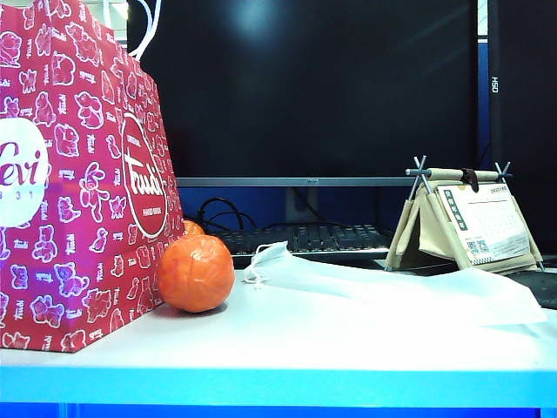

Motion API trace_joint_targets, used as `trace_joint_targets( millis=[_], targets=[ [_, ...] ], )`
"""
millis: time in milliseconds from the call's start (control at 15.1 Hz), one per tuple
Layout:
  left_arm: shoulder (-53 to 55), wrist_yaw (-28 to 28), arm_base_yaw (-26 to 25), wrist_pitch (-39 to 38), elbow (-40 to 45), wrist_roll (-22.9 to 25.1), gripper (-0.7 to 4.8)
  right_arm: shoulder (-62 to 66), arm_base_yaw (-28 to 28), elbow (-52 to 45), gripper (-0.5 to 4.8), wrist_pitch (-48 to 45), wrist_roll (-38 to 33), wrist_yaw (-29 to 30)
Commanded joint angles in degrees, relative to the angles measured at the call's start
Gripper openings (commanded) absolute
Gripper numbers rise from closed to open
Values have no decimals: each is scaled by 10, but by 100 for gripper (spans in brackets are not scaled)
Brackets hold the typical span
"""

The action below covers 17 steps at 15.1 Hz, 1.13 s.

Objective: Open the paper bag and put two oranges into the paper bag.

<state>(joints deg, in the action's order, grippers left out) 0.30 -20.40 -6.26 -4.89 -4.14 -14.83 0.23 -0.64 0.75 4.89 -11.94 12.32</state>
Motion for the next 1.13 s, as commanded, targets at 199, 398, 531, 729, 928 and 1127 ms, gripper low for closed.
trace_joint_targets(
  millis=[199, 398, 531, 729, 928, 1127],
  targets=[
    [0, -113, 0, -13, -113, -59, 144, -1, 1, 3, 306, -110, -115, 140],
    [8, 1, 0, -56, -201, -23, 217, -1, 1, 18, 339, -112, -165, 229],
    [106, 6, 0, -148, -309, 46, 258, 10, 1, 84, 338, -112, -169, 238],
    [289, 2, 0, -240, -461, 137, 280, 99, 1, 207, 338, -111, -138, 241],
    [468, -46, 0, -297, -611, 162, 280, 276, 1, 380, 337, -79, -136, 321],
    [622, -160, 0, -411, -746, 212, 283, 393, 2, 480, 337, -64, -136, 378]
  ],
)
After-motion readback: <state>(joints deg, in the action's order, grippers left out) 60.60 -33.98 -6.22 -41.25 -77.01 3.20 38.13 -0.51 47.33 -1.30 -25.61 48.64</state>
